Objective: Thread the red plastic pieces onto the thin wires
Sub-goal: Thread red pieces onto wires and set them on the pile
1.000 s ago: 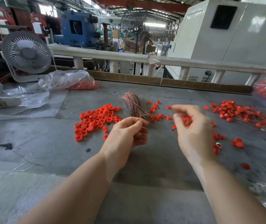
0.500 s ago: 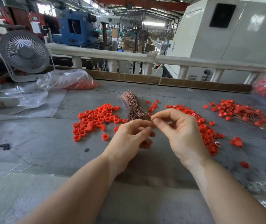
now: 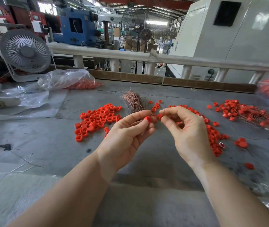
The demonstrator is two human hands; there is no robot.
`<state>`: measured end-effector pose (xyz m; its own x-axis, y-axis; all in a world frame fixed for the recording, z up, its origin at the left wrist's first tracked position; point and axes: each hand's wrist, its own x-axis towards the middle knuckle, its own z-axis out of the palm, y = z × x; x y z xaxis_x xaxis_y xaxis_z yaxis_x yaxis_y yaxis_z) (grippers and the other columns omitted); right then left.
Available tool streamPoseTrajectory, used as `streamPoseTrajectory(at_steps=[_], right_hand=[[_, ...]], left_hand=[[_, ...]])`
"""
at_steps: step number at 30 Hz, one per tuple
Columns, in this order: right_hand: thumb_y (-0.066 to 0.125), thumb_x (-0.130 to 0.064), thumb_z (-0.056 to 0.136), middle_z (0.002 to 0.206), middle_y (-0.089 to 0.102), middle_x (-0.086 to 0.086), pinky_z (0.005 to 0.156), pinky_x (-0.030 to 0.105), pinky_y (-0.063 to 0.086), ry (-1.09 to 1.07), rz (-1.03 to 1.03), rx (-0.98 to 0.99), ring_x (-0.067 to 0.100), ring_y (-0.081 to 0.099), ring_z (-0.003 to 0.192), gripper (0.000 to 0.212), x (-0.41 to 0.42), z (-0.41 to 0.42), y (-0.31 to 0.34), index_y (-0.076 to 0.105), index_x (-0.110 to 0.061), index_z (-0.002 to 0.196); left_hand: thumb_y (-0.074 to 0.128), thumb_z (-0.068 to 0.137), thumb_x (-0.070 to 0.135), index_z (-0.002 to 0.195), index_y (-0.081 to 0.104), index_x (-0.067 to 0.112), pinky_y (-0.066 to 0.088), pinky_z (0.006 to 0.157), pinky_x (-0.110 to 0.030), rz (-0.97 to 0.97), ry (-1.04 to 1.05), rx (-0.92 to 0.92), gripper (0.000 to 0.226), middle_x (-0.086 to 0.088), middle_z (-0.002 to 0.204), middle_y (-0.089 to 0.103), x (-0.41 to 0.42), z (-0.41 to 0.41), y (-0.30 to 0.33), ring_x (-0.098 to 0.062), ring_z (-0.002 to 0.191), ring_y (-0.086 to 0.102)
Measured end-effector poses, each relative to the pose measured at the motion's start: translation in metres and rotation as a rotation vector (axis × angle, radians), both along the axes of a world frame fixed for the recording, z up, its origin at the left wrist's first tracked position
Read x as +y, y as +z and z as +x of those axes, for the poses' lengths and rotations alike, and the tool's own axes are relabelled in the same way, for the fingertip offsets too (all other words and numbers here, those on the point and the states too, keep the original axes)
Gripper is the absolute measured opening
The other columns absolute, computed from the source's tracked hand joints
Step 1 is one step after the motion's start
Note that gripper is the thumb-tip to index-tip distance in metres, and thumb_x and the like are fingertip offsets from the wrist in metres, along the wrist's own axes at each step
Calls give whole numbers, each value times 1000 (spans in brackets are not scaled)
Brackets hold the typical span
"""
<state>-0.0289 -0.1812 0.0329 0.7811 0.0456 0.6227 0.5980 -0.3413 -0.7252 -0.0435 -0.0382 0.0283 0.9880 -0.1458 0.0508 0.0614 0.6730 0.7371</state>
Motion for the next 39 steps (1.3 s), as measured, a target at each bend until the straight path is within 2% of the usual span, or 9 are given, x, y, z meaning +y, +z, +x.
streamPoseTrajectory(at_steps=[4,8,11,15,21,34,39], right_hand=[[64,-3,84,79,68,-12,68,14,43,-26,-33,-10,5,62,76,14,1,-1,-1,68,-16,84],[63,-2,85,76,66,-11,64,15,44,-27,-41,-27,8,60,72,19,2,-2,-1,64,-20,81],[63,-2,85,76,66,-13,64,14,44,-28,-55,-22,6,60,72,17,2,-1,-2,66,-18,82],[64,-1,84,78,67,-12,67,8,40,-30,-57,-28,2,60,75,15,1,-1,-2,69,-15,86],[64,0,83,79,68,-1,67,7,40,-44,-67,-76,7,60,78,17,1,-2,-2,70,-16,84],[65,0,83,79,69,2,65,6,38,-52,-86,-73,9,59,77,15,1,-2,-1,71,-13,84],[64,0,83,80,69,4,65,8,40,-47,-89,-72,10,60,77,14,0,-2,-2,71,-12,85]], left_hand=[[43,87,-8,90,65,0,56,60,-19,-25,-5,39,23,-14,78,71,0,-1,2,-10,59,65],[43,89,-6,90,65,0,56,60,-19,-28,-11,63,24,-15,79,72,-1,-1,4,-10,60,66],[46,86,-5,88,68,0,57,62,-20,-40,-8,72,22,-15,80,71,-1,-1,3,-11,60,66],[54,70,0,78,74,3,57,63,-21,-42,-4,77,22,-12,76,70,-1,-2,4,-11,61,67],[54,68,-1,79,76,3,57,64,-20,-52,-27,78,24,-10,73,70,1,-1,4,-12,64,68],[55,69,0,78,75,3,57,64,-22,-58,-37,76,23,-12,75,71,2,-1,4,-14,65,69],[58,68,2,73,76,6,57,65,-21,-68,-25,63,19,-12,77,72,2,-1,4,-17,74,71]])
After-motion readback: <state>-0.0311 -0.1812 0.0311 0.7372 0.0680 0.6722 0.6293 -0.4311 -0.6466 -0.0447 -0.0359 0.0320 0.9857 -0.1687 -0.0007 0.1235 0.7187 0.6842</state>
